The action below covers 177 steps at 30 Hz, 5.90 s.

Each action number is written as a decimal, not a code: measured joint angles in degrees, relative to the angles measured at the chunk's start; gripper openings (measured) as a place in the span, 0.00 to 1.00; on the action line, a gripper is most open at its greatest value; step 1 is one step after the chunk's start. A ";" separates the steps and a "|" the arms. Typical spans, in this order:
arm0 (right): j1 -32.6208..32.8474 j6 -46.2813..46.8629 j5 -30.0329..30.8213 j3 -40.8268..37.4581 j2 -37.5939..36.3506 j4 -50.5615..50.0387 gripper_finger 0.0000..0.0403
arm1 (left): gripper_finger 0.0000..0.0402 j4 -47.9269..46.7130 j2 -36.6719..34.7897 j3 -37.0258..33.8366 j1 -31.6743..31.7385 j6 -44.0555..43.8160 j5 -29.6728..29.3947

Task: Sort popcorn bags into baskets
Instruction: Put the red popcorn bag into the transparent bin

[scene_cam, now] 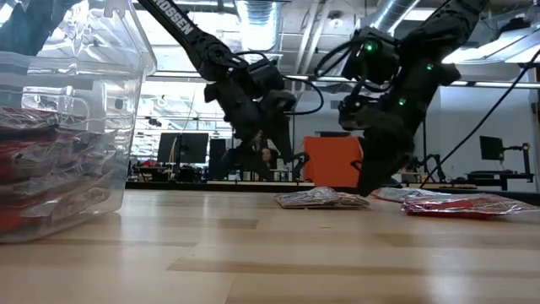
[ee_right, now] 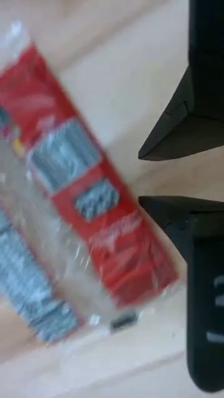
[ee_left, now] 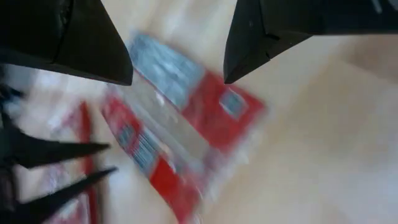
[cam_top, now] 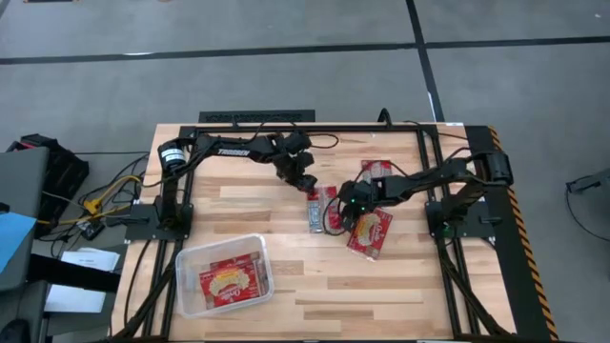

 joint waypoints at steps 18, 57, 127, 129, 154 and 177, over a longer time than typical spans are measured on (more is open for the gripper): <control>0.05 8.80 1.41 -3.24 0.11 9.91 0.35 | 0.48 -1.74 3.32 0.11 -14.17 -13.89 -17.94; -3.16 1.41 -1.67 -3.53 -23.96 0.57 0.30 | 0.02 10.00 2.24 -1.48 -14.10 -18.16 -7.42; -4.05 -3.46 7.72 -3.49 -28.89 -10.13 0.29 | 0.39 -52.56 -24.10 4.20 -47.34 28.09 -10.62; -4.38 -1.31 8.20 -3.49 -28.89 -10.45 0.29 | 0.40 -53.14 -24.25 4.20 -45.10 28.07 -12.32; -21.60 20.90 24.76 -17.87 -28.89 -28.42 0.29 | 0.45 17.29 0.69 4.59 -3.35 -5.51 -9.56; -16.29 12.38 16.98 -12.64 -6.95 -0.16 0.29 | 0.73 32.48 14.13 4.70 -5.94 -25.96 -14.91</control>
